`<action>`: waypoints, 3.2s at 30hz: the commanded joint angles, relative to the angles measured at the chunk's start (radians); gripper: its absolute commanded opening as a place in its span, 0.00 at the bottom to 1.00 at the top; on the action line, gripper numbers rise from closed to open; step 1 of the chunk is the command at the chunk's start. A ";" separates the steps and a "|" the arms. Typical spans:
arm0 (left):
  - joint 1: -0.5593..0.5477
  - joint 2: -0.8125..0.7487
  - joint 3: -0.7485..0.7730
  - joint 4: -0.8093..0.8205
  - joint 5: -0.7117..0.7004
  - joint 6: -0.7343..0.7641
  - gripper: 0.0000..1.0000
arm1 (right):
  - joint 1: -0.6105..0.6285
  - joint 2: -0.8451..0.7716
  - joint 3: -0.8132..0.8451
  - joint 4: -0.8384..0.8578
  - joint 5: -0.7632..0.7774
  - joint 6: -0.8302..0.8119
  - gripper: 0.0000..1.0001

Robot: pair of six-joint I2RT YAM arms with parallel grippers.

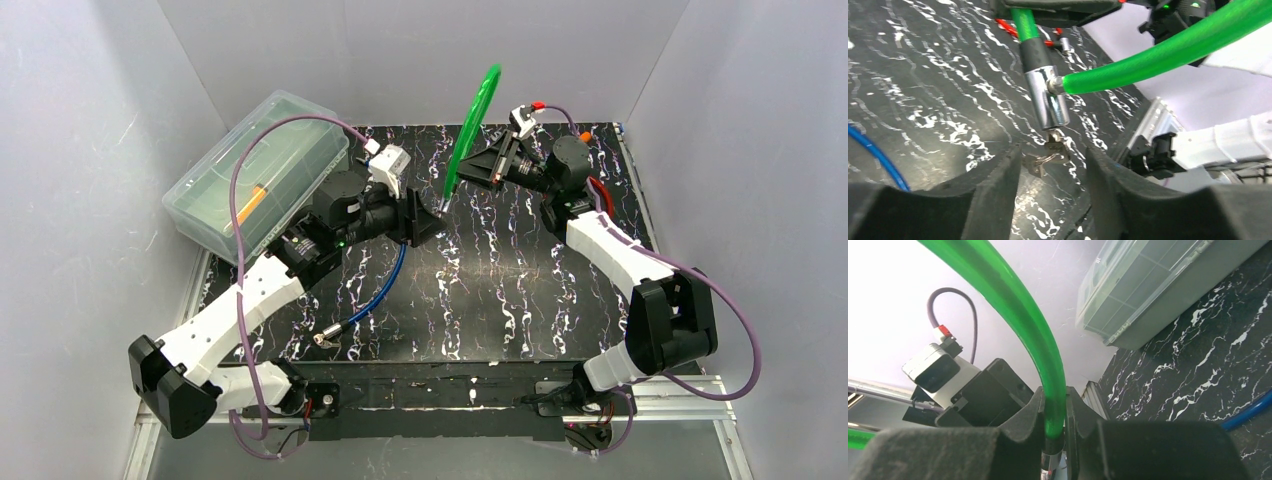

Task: Lock with the key
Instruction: Lock the lock.

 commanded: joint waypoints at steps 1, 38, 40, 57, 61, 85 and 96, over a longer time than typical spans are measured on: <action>-0.002 -0.040 0.061 -0.065 -0.164 0.098 0.52 | -0.009 -0.049 0.021 -0.012 0.028 -0.048 0.01; -0.136 0.025 0.100 -0.128 -0.351 0.186 0.00 | -0.009 -0.048 0.013 0.074 0.005 -0.007 0.01; -0.110 0.016 0.084 -0.106 -0.290 0.156 0.00 | -0.009 -0.048 0.010 0.079 0.004 -0.003 0.01; -0.081 -0.033 0.020 -0.023 -0.051 0.111 0.02 | -0.018 -0.037 0.033 0.039 0.014 -0.047 0.01; -0.081 -0.038 0.053 -0.015 -0.074 0.195 0.33 | -0.018 -0.043 0.027 -0.024 0.020 -0.094 0.01; -0.080 0.091 0.271 0.051 -0.133 0.359 0.00 | 0.000 -0.047 0.020 -0.120 0.019 -0.170 0.01; -0.081 0.035 0.286 0.030 -0.113 0.407 0.00 | 0.000 -0.022 0.032 -0.215 0.058 -0.254 0.01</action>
